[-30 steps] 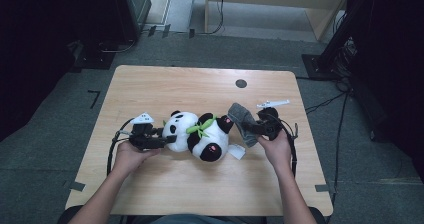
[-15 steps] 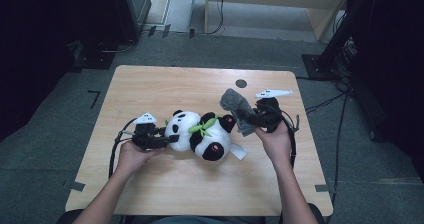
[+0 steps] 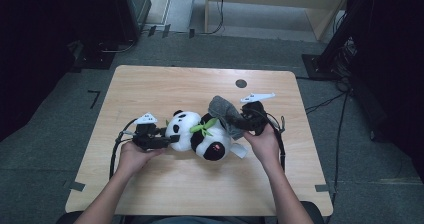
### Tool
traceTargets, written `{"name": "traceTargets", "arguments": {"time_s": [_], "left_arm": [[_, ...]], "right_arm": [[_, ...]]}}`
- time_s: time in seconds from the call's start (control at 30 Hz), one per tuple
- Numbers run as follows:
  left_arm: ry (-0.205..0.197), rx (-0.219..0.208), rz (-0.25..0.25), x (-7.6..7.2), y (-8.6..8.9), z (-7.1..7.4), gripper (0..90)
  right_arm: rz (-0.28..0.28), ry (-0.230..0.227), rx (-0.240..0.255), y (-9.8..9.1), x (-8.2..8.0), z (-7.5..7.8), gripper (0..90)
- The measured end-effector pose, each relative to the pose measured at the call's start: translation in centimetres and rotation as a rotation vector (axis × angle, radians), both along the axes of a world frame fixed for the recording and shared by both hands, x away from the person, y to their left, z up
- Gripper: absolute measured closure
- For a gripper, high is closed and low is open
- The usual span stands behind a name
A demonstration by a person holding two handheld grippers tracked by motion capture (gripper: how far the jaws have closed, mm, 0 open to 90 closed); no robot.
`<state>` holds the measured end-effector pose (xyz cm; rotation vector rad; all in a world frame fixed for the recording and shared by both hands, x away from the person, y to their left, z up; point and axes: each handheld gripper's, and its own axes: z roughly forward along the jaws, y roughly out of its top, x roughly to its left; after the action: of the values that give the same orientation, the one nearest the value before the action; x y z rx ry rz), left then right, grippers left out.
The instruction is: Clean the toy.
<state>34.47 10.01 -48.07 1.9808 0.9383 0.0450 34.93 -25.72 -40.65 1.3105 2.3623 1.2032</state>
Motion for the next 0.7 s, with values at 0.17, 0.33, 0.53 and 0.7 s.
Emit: {"name": "traceTargets", "arguments": {"time_s": [0.17,0.33,0.53,0.7], "left_arm": [[0.006,-0.003,-0.003,0.1,0.0,0.0,44.5],[0.01,-0.001,-0.011,0.2,0.1,0.1,44.4],[0.018,-0.003,-0.019,0.4,0.2,0.1,44.3],[0.024,-0.005,-0.022,0.5,0.2,0.1,44.0]], "right_arm": [[-0.042,0.027,0.021,-1.7,0.1,-0.7,77.4],[-0.09,0.061,0.001,-3.1,0.2,-1.6,77.7],[-0.105,0.085,0.016,-4.0,0.1,-2.4,77.7],[-0.129,0.099,0.001,-4.4,0.1,-2.9,77.7]]}}
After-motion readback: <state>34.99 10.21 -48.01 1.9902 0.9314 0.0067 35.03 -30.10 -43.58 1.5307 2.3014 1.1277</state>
